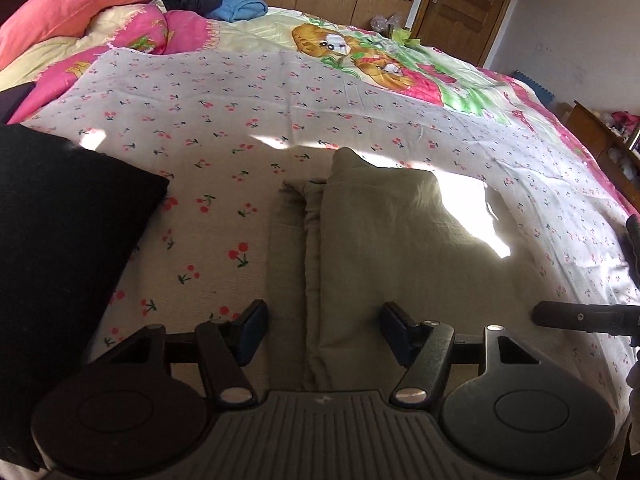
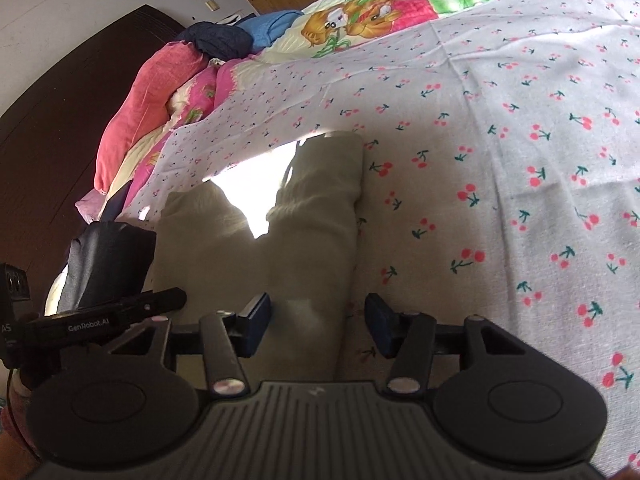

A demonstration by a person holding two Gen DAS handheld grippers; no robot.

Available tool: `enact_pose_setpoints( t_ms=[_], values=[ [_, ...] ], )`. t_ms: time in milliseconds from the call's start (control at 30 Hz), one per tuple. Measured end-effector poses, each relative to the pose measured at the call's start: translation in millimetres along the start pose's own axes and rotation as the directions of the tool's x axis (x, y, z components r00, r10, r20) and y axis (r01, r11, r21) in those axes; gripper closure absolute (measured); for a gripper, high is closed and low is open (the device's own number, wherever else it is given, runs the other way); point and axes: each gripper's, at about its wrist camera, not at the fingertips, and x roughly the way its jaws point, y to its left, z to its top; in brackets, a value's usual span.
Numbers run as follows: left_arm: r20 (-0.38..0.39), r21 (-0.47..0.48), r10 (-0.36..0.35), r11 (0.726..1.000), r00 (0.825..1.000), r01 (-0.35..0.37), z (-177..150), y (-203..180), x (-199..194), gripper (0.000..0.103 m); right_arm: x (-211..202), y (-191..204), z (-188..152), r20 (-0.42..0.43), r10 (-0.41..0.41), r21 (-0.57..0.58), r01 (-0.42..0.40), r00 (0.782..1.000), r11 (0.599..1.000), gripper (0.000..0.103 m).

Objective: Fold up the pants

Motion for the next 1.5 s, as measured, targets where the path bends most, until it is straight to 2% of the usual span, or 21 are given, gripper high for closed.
enact_pose_setpoints(
  t_ms=[67,133,233,367,433,500,567,633,733,800,833,867,933,967,1000,1133,1267,1333,1400,1467,1500],
  values=[
    [0.014,-0.009,0.013,1.0,1.0,-0.013,2,4,-2,0.027,3,-3,1,0.001,0.018,0.026,-0.018,1.0,0.999,0.047],
    [-0.019,-0.044,-0.011,0.999,1.0,0.01,3,7,6,0.027,10,-1,3,0.001,0.037,0.028,-0.037,0.999,0.999,0.047],
    [-0.029,-0.016,-0.008,1.0,1.0,0.007,3,2,8,0.027,20,2,6,0.007,0.045,0.036,-0.045,0.999,0.998,0.047],
    [-0.038,-0.019,-0.121,0.993,0.992,0.121,4,0,1,0.031,16,4,7,-0.012,0.136,0.076,-0.135,0.991,0.988,0.047],
    [-0.031,-0.009,-0.113,0.994,0.993,0.113,4,5,0,0.031,16,3,7,-0.009,0.141,0.06,-0.14,0.99,0.988,0.047],
    [-0.043,-0.043,-0.082,0.996,0.996,0.081,5,16,6,0.031,24,-2,6,-0.027,0.139,0.076,-0.136,0.99,0.988,0.048],
    [-0.049,-0.081,-0.091,0.993,0.995,0.087,6,22,9,0.03,27,-4,6,-0.023,0.148,0.083,-0.145,0.989,0.986,0.048],
    [-0.042,-0.056,-0.082,0.995,0.996,0.079,4,13,10,0.031,32,1,8,-0.015,0.146,0.073,-0.144,0.989,0.987,0.048],
    [-0.037,-0.027,-0.118,0.993,0.992,0.117,0,-2,12,0.032,42,6,14,-0.007,0.159,0.077,-0.158,0.987,0.985,0.047],
    [-0.021,-0.015,-0.134,0.991,0.991,0.133,0,-5,9,0.037,49,10,17,-0.011,0.156,0.096,-0.154,0.988,0.983,0.047],
    [-0.022,-0.015,-0.127,0.992,0.992,0.127,1,-4,10,0.039,50,12,17,-0.017,0.158,0.091,-0.156,0.987,0.984,0.053],
    [-0.03,-0.023,-0.121,0.992,0.992,0.12,1,-2,12,0.044,50,14,18,-0.029,0.152,0.077,-0.15,0.988,0.986,0.066],
    [-0.041,-0.051,-0.12,0.992,0.992,0.118,5,-1,14,0.05,50,15,19,-0.053,0.146,0.093,-0.14,0.988,0.986,0.081],
    [-0.03,-0.051,-0.12,0.992,0.992,0.119,8,-4,12,0.058,47,12,21,-0.047,0.172,0.121,-0.166,0.984,0.979,0.087],
    [-0.013,-0.048,-0.129,0.991,0.992,0.128,11,-9,8,0.067,42,10,24,-0.032,0.194,0.135,-0.188,0.981,0.973,0.088],
    [0.026,-0.052,-0.226,0.972,0.974,0.227,27,-31,0,0.073,4,9,43,0.044,0.2,0.105,-0.203,0.979,0.973,0.09],
    [0.059,-0.02,-0.292,0.956,0.954,0.294,49,-64,9,0.078,-39,-6,68,0.121,0.161,0.064,-0.17,0.979,0.983,0.09],
    [0.047,-0.024,-0.311,0.95,0.949,0.313,56,-78,21,0.078,-48,-20,77,0.121,0.12,0.07,-0.129,0.985,0.989,0.09],
    [0.017,0.003,-0.26,0.966,0.965,0.26,58,-94,45,0.078,-43,-45,82,0.099,0.04,0.126,-0.053,0.994,0.991,0.089],
    [-0.043,0.047,-0.2,0.978,0.979,0.202,55,-107,70,0.078,-27,-70,86,0.034,-0.103,0.131,0.098,0.994,0.987,0.073],
    [-0.064,0.058,-0.185,0.98,0.981,0.188,53,-111,77,0.077,-21,-80,86,0.004,-0.16,0.129,0.158,0.987,0.979,0.071]
  ],
)
